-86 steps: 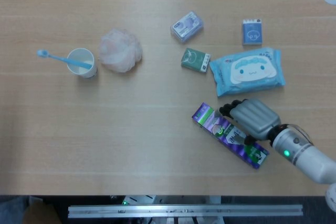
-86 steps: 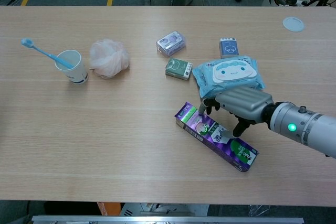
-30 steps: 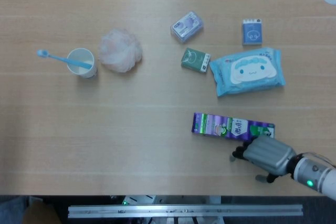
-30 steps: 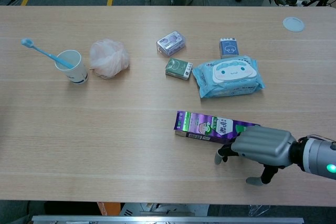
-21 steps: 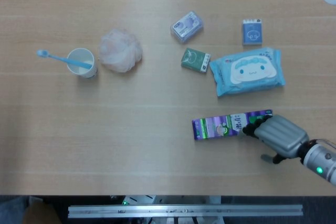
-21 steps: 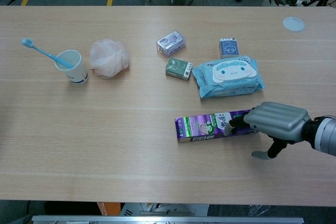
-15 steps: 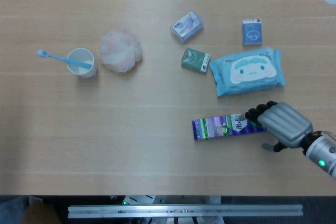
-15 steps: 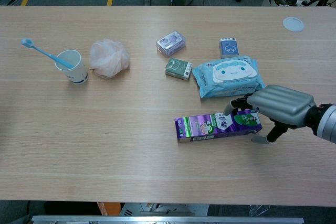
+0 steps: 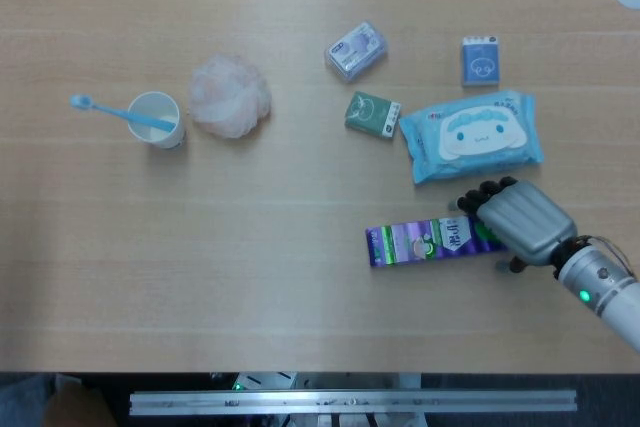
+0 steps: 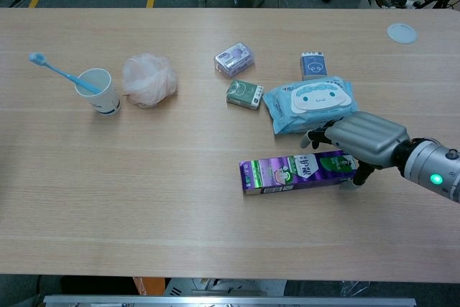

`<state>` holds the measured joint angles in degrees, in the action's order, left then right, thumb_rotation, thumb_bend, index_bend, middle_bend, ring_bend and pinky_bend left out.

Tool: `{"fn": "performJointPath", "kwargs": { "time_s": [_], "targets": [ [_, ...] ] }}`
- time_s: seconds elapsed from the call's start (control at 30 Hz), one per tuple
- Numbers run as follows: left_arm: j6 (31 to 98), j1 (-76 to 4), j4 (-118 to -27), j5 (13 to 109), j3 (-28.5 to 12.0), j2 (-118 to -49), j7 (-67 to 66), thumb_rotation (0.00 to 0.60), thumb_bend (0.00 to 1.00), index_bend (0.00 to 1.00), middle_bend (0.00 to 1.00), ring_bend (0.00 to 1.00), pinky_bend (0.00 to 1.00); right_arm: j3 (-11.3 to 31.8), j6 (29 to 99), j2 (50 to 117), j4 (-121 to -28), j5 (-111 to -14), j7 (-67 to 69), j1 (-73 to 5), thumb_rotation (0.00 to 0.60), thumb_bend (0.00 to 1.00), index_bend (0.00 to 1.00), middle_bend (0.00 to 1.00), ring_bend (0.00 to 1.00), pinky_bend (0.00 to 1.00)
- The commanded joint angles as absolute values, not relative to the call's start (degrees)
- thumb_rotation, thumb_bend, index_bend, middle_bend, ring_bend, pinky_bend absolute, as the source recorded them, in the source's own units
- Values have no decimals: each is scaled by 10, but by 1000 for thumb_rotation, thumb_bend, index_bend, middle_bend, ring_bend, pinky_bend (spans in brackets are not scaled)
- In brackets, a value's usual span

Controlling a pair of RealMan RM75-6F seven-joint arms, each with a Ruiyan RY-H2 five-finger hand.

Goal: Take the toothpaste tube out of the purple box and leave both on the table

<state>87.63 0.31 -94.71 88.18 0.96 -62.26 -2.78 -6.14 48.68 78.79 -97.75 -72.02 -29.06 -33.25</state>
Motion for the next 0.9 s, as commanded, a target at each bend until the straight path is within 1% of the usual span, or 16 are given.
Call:
{"fn": "performJointPath", "kwargs": {
  "time_s": [0.03,0.2,0.33,0.43,0.53,0.6,0.73,0.9],
  "targets": [
    [877,3,-947,881,9,-622,-26,600,270,114,84,77,110,-63,482,796,-971,-711,-303,-335,600,88,223,306,245,318],
    [877,3,-946,884,10,-622,-23,600,270,114,84,77,110,-68,476,809,-961,-694,-326,-338,600,104,223,306,245,318],
    [879,4,-945,884,11,-621,-21,600,270,114,84,77,110,-69,486,827,-947,-681,-352,-336,600,200,224,306,245,338],
    [880,5,-944,886,11,-620,-22,600,270,114,84,77,111,-70,493,838,-940,-672,-373,-336,600,282,232,310,264,404],
    [881,6,-944,886,12,-620,-21,600,270,114,84,77,111,-70,505,851,-934,-665,-391,-333,600,319,301,338,306,462],
    [880,6,-944,886,12,-619,-22,600,270,113,84,77,111,-69,512,858,-931,-662,-399,-332,600,341,371,374,349,513],
    [879,5,-944,886,12,-619,-22,600,270,114,84,77,110,-69,517,868,-925,-655,-408,-330,600,347,495,449,437,607],
    [878,5,-942,884,12,-619,-22,600,270,114,84,77,111,-66,523,871,-927,-662,-384,-325,600,348,572,516,528,696]
  ]
}}
